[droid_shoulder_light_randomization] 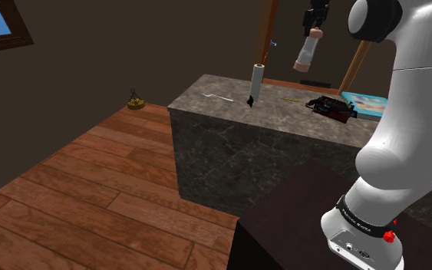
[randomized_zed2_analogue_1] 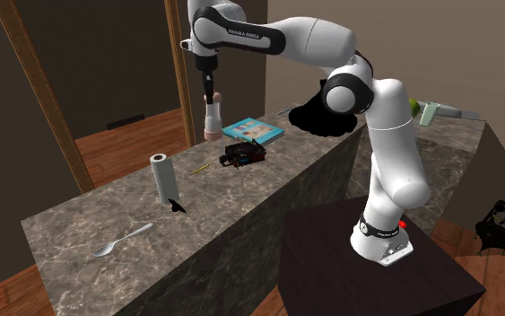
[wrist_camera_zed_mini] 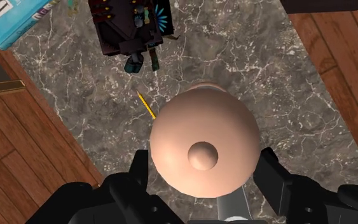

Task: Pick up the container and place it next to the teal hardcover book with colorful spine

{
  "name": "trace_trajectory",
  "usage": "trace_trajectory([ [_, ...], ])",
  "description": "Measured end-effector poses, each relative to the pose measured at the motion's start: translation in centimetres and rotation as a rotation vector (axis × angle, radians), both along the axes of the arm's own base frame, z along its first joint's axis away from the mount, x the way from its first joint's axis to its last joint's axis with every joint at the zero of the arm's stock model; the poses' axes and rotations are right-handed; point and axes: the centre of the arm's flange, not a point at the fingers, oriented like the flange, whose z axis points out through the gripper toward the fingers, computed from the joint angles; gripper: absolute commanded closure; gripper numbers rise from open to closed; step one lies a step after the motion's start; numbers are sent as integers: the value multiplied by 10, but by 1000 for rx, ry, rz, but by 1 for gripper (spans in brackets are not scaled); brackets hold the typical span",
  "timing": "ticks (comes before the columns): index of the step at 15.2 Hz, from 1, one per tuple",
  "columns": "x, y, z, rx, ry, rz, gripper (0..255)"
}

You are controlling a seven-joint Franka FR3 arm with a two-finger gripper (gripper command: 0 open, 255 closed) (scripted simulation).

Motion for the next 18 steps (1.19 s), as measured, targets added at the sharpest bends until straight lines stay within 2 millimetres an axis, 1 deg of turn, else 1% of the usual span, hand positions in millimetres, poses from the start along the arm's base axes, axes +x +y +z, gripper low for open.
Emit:
trace_trajectory([
  [3, 0, 0, 15, 0, 0, 0, 255],
  [4, -6, -3, 17, 0, 0, 0, 255],
  [8, -49, -21, 21, 0, 0, -1, 255],
  [12, -97, -37, 20, 0, 0, -1, 255],
  [14, -123, -50, 20, 0, 1, -1, 255],
  [18, -171, -71, 20, 0, 0, -1, 255],
])
